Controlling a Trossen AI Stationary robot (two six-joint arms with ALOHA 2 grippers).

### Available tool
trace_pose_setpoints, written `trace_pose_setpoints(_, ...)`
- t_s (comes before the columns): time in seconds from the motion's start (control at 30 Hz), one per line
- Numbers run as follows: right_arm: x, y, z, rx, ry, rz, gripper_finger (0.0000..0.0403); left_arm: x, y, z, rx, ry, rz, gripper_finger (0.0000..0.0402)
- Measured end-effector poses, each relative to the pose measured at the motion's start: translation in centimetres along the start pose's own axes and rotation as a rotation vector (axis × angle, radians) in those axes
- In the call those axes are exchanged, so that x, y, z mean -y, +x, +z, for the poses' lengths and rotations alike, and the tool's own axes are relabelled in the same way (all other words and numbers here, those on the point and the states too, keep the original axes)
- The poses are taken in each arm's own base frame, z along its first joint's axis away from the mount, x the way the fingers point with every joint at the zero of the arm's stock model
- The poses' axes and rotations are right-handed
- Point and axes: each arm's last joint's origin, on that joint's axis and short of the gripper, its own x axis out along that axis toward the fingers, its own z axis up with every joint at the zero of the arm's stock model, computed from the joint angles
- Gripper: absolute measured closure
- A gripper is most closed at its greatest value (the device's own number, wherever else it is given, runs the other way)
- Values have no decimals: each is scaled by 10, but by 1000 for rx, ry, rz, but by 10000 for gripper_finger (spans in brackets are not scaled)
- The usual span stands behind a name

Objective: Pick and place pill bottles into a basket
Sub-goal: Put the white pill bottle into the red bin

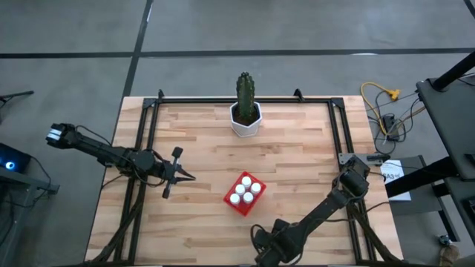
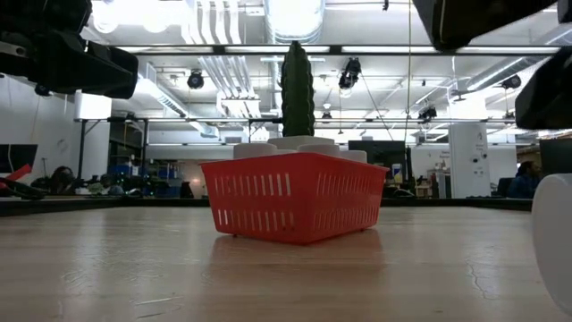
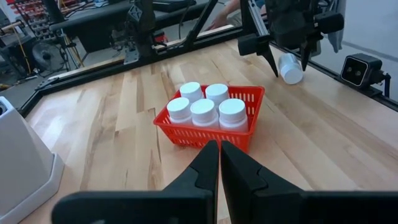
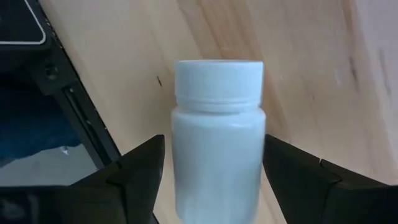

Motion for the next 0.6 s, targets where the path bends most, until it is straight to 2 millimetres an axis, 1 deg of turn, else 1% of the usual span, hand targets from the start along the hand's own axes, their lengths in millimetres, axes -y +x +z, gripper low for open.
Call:
trace_pose_setpoints(0.17, 2, 3, -1, -1, 5, 10, 157, 0, 0, 0, 0, 0, 0, 402)
trace_pose_setpoints(0.27, 3, 4, -1, -24, 19, 17, 170, 0, 0, 0, 0, -1, -1, 402)
trace_pose_setpoints(0.33, 3, 5, -1, -34, 22, 18, 187, 0, 0, 0, 0, -1, 0, 402)
trace_pose_setpoints(0.5, 3, 4, -1, -37, 16, 25, 252, 0, 0, 0, 0, -2, 0, 402)
trace_pose_setpoints(0.6, 2, 4, -1, -38, 0, 33, 258, 0, 0, 0, 0, -2, -2, 402)
